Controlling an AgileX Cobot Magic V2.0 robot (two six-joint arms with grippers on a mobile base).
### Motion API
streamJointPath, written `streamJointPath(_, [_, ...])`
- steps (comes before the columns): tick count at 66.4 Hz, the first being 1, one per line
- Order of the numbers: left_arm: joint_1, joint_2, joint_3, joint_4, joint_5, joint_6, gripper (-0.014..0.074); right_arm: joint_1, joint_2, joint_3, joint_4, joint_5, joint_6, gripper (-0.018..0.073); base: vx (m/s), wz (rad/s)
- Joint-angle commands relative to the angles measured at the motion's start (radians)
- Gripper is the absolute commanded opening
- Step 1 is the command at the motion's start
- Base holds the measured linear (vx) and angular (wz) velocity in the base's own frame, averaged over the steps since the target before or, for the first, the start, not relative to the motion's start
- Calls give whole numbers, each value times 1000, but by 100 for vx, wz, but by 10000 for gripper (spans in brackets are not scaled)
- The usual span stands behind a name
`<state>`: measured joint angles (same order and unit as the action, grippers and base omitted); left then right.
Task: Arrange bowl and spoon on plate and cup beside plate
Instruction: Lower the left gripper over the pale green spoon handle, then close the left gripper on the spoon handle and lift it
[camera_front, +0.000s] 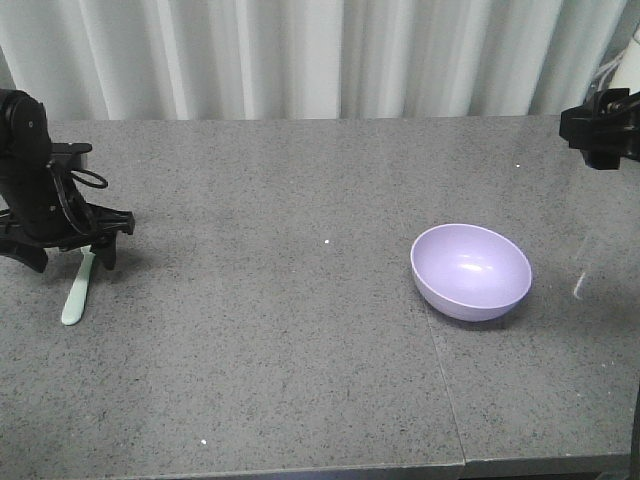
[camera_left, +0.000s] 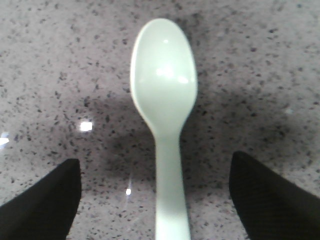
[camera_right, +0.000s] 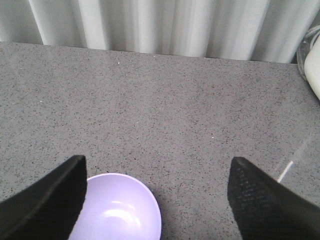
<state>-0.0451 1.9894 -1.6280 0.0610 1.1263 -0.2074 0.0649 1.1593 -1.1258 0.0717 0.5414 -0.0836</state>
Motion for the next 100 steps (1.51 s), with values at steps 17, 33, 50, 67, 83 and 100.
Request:
streamJointPath(17, [1,-38,-28,-36,-18,10,586,1,-25,-34,-15,-75,-10,569,0,0])
streamJointPath(33, [1,-15,-28,-36,-14,8,586,1,-25,-34,-15,-75,-10,569,0,0])
streamJointPath(50, [1,-12,-28,-35,-9,7,557,1,-23,-34,-15,-75,-10,569,0,0])
streamJointPath(67, [1,-9,-28,-31,-4,12,239,1,-23,-34,-15,-75,-10,569,0,0])
streamJointPath(83, [1,-4,-28,-31,-4,70,-8,1,-23,-34,-15,-75,-10,569,0,0])
streamJointPath(100, [1,-88,-29,-23,-84,105,-8,1,-23,-34,-15,-74,-10,569,0,0])
